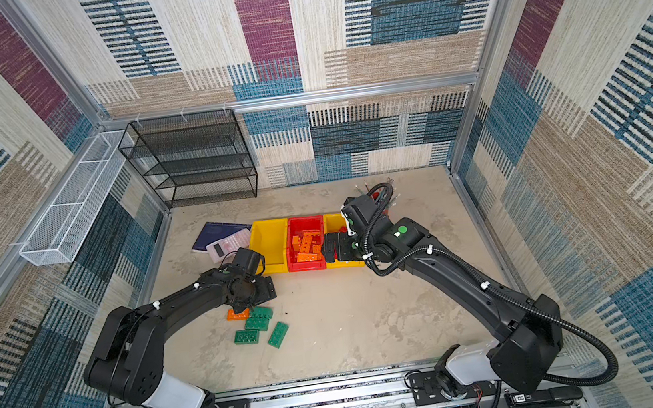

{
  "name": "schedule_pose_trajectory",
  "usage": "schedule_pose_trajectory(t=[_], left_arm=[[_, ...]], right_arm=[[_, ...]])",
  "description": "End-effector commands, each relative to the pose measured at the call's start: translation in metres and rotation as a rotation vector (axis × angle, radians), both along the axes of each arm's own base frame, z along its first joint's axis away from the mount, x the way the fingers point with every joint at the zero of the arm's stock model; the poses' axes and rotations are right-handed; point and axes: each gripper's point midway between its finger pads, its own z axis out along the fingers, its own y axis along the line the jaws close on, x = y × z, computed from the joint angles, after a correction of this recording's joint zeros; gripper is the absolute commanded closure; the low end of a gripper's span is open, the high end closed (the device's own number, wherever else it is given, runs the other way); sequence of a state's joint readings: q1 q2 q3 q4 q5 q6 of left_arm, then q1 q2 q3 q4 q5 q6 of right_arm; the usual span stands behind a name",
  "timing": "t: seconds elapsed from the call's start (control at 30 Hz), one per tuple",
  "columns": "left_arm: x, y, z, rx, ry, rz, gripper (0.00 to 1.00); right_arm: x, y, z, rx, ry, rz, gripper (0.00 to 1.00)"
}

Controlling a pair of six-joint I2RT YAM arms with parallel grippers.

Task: Sort the legos into containers by color
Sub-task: 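Close the left gripper on an orange brick and lift it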

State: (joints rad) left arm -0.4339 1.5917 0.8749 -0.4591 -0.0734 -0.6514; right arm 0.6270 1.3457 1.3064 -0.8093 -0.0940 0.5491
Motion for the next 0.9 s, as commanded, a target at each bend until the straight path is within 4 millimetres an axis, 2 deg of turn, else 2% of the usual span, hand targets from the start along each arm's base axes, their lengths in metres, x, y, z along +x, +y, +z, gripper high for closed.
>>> schedule_pose_trajectory(t=[0.0, 0.17, 0.27, 0.4, 0.5, 0.87], left_arm=[[0.001, 0.001, -0.004, 0.036, -0.007, -0.014, 0.16], [-0.003, 0.01, -0.011, 0.083, 0.018, 0.019, 0.19], [-0.004, 0.01, -0.014, 0.091, 0.032, 0.017, 0.23], [-0.005, 0.011, -0.015, 0.099, 0.042, 0.021, 0.34], [-0.006, 0.011, -0.013, 0.101, 0.044, 0.02, 0.35], [-0.002, 0.015, 0.014, 0.124, 0.027, 0.022, 0.37]], right_arm=[[0.0, -0.002, 0.003, 0.007, -0.011, -0.014, 0.0], [-0.001, -0.004, 0.003, 0.009, -0.01, -0.023, 0.0], [-0.002, -0.004, 0.003, 0.011, -0.009, -0.026, 0.0], [-0.004, -0.006, 0.002, 0.012, -0.006, -0.033, 0.0], [-0.004, -0.007, 0.003, 0.014, -0.009, -0.037, 0.0], [-0.007, -0.008, -0.002, 0.022, -0.001, -0.042, 0.0]])
